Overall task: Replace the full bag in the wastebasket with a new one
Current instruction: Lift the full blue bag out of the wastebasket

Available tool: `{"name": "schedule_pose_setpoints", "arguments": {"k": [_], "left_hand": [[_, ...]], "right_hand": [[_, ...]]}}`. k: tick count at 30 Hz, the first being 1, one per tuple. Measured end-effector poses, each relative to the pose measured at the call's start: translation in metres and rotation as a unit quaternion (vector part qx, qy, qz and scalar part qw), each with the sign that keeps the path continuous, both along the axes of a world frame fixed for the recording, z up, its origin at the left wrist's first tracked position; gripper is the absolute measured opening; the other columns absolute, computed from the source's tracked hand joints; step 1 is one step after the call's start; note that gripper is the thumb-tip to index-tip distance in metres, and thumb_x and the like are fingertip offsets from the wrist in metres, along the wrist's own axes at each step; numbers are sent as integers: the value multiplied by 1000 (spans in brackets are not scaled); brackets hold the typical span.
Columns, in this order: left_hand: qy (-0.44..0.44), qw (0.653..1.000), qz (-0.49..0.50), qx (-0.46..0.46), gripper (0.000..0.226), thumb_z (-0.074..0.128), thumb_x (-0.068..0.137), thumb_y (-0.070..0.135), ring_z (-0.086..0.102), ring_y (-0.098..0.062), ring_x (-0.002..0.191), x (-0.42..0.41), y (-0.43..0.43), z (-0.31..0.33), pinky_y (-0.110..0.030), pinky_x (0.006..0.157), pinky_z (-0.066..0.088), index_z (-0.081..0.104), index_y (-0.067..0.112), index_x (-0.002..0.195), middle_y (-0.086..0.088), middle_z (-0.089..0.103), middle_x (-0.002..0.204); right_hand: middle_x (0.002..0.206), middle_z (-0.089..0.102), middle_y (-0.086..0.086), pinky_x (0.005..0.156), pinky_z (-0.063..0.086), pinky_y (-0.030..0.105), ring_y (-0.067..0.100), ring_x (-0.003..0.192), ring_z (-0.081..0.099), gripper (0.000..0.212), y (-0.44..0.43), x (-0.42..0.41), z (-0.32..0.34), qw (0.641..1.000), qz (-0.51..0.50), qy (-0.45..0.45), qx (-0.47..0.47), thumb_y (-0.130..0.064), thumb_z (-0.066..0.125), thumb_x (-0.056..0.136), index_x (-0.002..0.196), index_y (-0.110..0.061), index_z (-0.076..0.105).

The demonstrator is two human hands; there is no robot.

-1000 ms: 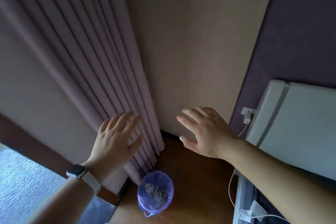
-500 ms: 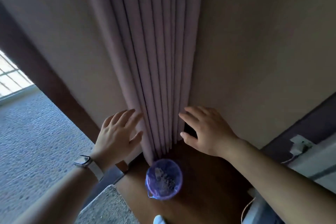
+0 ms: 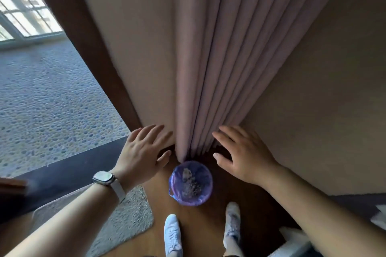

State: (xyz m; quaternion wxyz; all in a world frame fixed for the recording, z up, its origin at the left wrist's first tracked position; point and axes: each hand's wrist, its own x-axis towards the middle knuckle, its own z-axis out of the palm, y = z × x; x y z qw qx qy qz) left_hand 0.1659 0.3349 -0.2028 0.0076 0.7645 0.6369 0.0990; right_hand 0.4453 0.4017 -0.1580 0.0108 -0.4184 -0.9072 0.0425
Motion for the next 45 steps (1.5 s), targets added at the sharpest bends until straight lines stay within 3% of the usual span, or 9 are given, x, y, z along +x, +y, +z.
{"name": "schedule_pose_setpoints", "arguments": {"k": [5, 10, 17, 27, 32, 37, 41, 45], "left_hand": [[-10, 1000, 15, -16, 50, 53, 86, 46, 55, -30, 120, 25, -2, -49, -44, 98, 41, 57, 21, 129, -7, 60, 131], [-18, 997, 12, -76, 53, 63, 80, 42, 54, -30, 121, 74, 9, -123, -44, 99, 42, 51, 23, 128, -5, 58, 130], [-10, 992, 53, -114, 53, 58, 84, 44, 53, -32, 122, 107, 2, -265, -45, 99, 40, 55, 20, 131, -10, 58, 133], [26, 988, 55, -142, 56, 51, 84, 46, 53, -33, 121, 112, -40, -475, -45, 95, 41, 54, 20, 133, -11, 58, 132], [51, 985, 87, -141, 62, 45, 80, 51, 53, -33, 119, 117, -83, -509, -44, 92, 43, 51, 21, 134, -11, 57, 131], [58, 981, 125, -133, 61, 48, 77, 51, 55, -32, 115, 118, -117, -506, -43, 89, 45, 54, 20, 130, -8, 59, 127], [31, 968, 167, -187, 57, 62, 82, 45, 53, -33, 118, 103, -123, -521, -45, 91, 46, 52, 19, 132, -8, 57, 129], [14, 952, 175, -252, 62, 62, 84, 46, 54, -31, 119, 87, -104, -555, -41, 91, 48, 45, 21, 138, -7, 55, 133]], "right_hand": [[129, 58, 7, 89, 46, 41, 28, 117, 53, 57, 25, 16, -58, 999, 37, 14, -30, -50, 46, 84, 128, -15, 57], [126, 61, 11, 90, 48, 44, 30, 115, 56, 57, 41, 49, -156, 994, 63, -12, -85, -49, 46, 82, 125, -14, 60], [120, 64, 8, 87, 49, 40, 27, 109, 59, 57, 43, 65, -305, 992, 70, -13, -104, -50, 44, 81, 122, -15, 62], [130, 58, 9, 93, 43, 45, 30, 118, 53, 61, 10, 96, -511, 990, 64, -36, -119, -51, 39, 83, 129, -14, 56], [131, 55, 9, 91, 43, 45, 31, 117, 51, 55, -15, 115, -543, 994, 58, -41, -79, -46, 54, 85, 130, -14, 53], [131, 54, 8, 92, 43, 44, 31, 118, 49, 55, -37, 126, -539, 997, 51, -29, -59, -44, 57, 86, 131, -14, 51], [135, 50, 5, 95, 41, 43, 28, 123, 46, 56, -37, 128, -549, 995, 22, -52, -84, -47, 52, 88, 136, -18, 46], [141, 44, 1, 100, 40, 41, 23, 129, 41, 56, -12, 126, -577, 992, -21, -70, -106, -48, 50, 91, 140, -22, 39]]}}
